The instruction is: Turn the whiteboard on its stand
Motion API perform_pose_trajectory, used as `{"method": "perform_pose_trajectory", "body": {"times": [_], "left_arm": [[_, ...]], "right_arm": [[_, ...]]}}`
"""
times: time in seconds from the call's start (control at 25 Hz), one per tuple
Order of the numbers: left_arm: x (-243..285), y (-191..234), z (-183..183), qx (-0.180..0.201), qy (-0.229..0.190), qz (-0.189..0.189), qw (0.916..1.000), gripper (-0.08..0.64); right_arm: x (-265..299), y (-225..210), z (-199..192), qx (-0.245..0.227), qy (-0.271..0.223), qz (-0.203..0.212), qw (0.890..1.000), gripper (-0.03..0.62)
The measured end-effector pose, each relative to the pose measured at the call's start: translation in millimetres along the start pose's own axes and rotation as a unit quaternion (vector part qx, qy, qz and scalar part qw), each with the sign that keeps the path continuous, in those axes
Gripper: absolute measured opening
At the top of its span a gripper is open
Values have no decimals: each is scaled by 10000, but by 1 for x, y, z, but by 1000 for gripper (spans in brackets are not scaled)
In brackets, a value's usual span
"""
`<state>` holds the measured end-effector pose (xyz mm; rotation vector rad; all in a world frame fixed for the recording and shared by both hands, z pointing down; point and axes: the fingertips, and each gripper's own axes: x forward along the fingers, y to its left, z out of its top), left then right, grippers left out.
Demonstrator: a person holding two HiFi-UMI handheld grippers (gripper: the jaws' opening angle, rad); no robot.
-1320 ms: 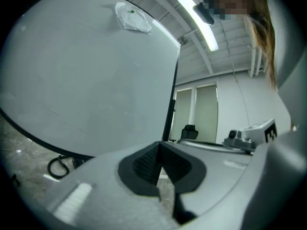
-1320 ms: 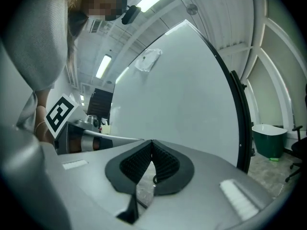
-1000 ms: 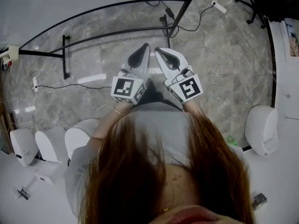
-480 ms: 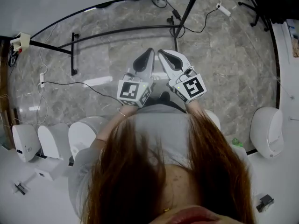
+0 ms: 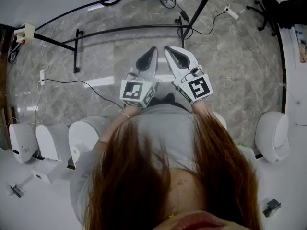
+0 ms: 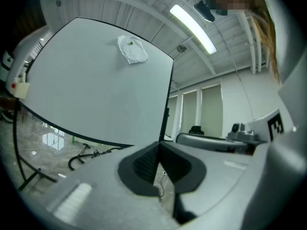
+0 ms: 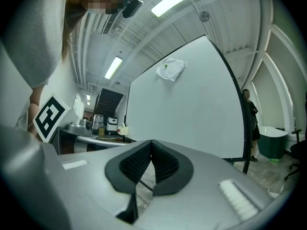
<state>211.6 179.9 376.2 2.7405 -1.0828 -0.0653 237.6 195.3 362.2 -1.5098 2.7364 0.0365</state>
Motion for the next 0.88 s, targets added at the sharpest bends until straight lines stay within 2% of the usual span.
{"method": "perform_pose_trajectory", "body": {"times": [0.88], "left_arm": [[-6,-7,3,28,-60,-107,9999,2]], "right_arm": [[-4,13,4,-65,-58,59,9999,3]]}}
